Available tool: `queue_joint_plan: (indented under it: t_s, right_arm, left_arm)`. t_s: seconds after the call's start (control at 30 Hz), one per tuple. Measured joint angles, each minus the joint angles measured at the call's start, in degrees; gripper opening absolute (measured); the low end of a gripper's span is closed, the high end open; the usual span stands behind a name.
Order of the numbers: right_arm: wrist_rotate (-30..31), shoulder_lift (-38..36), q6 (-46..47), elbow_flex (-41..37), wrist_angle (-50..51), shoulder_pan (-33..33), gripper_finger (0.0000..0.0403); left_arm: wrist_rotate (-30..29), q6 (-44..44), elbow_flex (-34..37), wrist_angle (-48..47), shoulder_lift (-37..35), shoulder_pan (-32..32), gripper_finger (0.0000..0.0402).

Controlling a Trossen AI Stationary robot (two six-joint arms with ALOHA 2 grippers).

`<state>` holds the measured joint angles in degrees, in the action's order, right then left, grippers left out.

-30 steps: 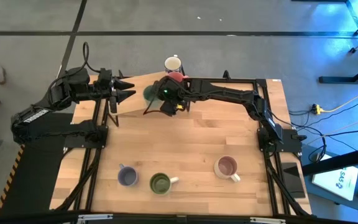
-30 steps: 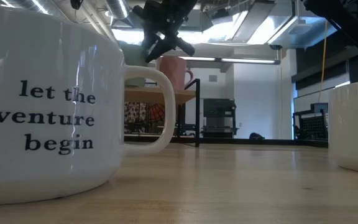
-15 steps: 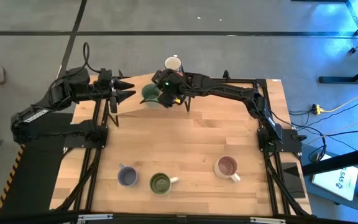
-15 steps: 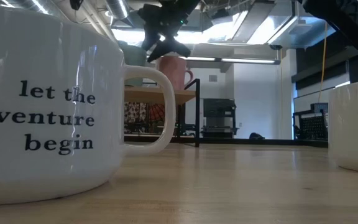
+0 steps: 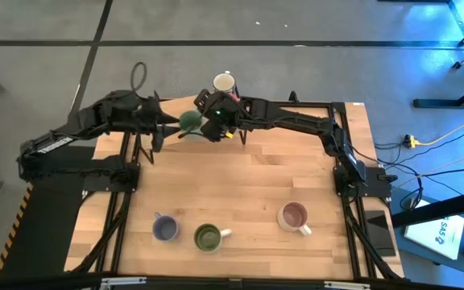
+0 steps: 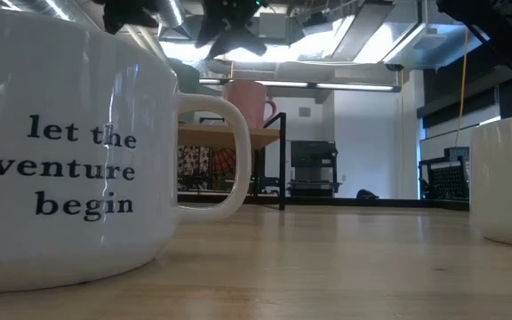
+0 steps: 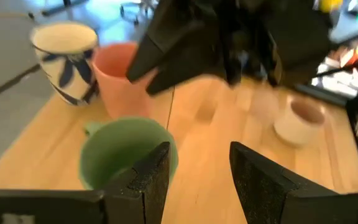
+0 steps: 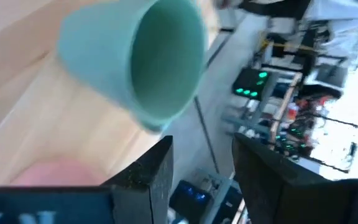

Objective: Place coffee mugs
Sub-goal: Put the light green mug on the shelf

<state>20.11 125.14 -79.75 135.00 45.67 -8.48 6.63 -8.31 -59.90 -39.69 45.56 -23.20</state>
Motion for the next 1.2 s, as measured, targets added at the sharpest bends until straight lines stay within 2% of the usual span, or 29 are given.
queue_joint_plan:
  t_s: [0.2,0.33,0.5,0.77,0.9,1.2]
  right_arm:
    - [3.7,-2.5,2.8,0.0,5.8,0.2,0.015]
    - [2.8,-4.4,6.9,0.0,11.1,0.3,0.015]
    - [0.5,-6.7,12.6,0.0,15.7,0.3,0.015]
    - [-1.2,-8.7,15.5,0.0,19.2,1.9,0.015]
    - [-1.7,-9.0,15.6,0.0,20.6,3.3,0.015]
    - [-1.3,-9.0,16.6,0.0,23.8,4.9,0.015]
  left_arm:
    - [2.6,6.6,0.0,-3.2,4.1,4.5,0.016]
    - [-1.6,9.3,0.0,-5.1,4.1,7.0,0.016]
    - [-11.4,14.0,0.0,-6.9,4.2,8.7,0.016]
    - [-13.1,18.0,0.0,-8.4,8.0,9.4,0.016]
    - [-17.4,20.4,-0.1,-7.9,9.9,9.4,0.016]
    - [-22.4,25.1,-0.1,-6.6,15.6,8.1,0.016]
